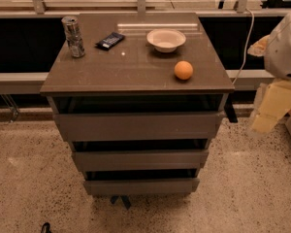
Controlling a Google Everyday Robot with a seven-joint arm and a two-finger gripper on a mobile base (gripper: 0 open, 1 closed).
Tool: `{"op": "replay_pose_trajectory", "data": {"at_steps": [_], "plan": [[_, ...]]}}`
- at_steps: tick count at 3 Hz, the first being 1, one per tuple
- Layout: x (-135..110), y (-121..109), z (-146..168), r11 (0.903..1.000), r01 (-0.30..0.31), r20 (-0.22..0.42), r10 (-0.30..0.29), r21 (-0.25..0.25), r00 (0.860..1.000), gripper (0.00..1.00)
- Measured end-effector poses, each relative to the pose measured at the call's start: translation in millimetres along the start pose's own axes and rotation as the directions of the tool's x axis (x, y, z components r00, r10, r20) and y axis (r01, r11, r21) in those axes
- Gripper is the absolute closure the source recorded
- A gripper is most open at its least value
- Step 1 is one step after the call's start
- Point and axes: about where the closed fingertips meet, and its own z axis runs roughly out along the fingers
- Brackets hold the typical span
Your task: Open middle drawer
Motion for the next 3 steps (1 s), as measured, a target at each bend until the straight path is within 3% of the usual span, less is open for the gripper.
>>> {"op": "replay_pose_trajectory", "data": {"at_steps": [1,2,3], "plan": [[-8,28,27,0.998,0.026,0.015,-0.027,0.058,1.0,0.0],[0,37,54,0.9981,0.017,0.011,-0.017,0.06,1.0,0.0],[-2,38,55,0.9981,0.037,-0.008,-0.037,0.049,0.999,0.0]]}}
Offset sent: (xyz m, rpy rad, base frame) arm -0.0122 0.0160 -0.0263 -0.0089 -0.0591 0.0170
